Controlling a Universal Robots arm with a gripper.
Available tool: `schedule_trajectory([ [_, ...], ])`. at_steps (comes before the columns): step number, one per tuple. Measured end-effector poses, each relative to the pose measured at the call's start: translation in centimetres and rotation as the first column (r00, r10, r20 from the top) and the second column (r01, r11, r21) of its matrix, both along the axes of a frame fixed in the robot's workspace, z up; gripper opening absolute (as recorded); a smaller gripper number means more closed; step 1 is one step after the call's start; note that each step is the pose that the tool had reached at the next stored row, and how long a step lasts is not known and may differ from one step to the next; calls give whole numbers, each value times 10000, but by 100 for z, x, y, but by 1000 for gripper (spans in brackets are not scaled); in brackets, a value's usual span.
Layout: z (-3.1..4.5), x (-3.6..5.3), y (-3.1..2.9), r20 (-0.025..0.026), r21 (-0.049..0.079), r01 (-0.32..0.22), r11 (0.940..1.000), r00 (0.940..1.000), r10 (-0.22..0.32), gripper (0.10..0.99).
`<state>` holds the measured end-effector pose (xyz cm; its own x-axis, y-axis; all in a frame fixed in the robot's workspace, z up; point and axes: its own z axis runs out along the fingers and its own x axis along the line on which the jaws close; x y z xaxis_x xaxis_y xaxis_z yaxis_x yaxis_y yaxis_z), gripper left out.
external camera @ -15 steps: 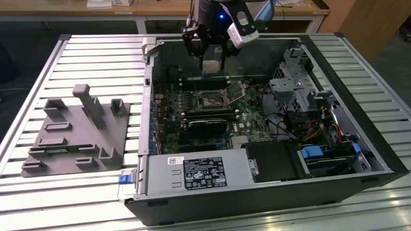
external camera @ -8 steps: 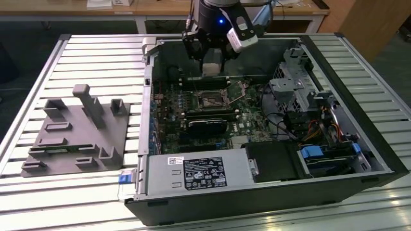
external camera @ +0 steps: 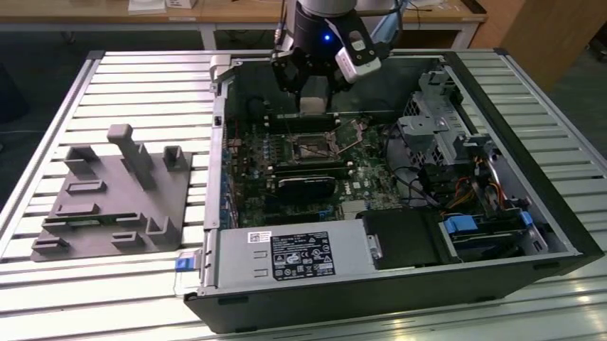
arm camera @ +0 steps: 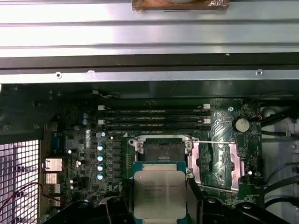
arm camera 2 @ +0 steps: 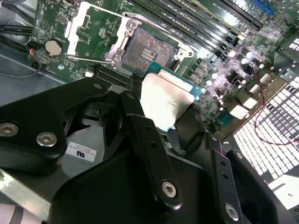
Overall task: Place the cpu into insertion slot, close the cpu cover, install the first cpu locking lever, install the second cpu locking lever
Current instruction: 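Place the cpu into insertion slot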
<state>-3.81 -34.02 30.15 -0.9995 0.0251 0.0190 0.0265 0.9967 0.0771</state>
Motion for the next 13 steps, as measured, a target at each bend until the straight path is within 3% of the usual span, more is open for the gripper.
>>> schedule_trajectory([
  [13, -179, 33, 0, 0, 1, 0, 10000, 10000, 0, 537],
])
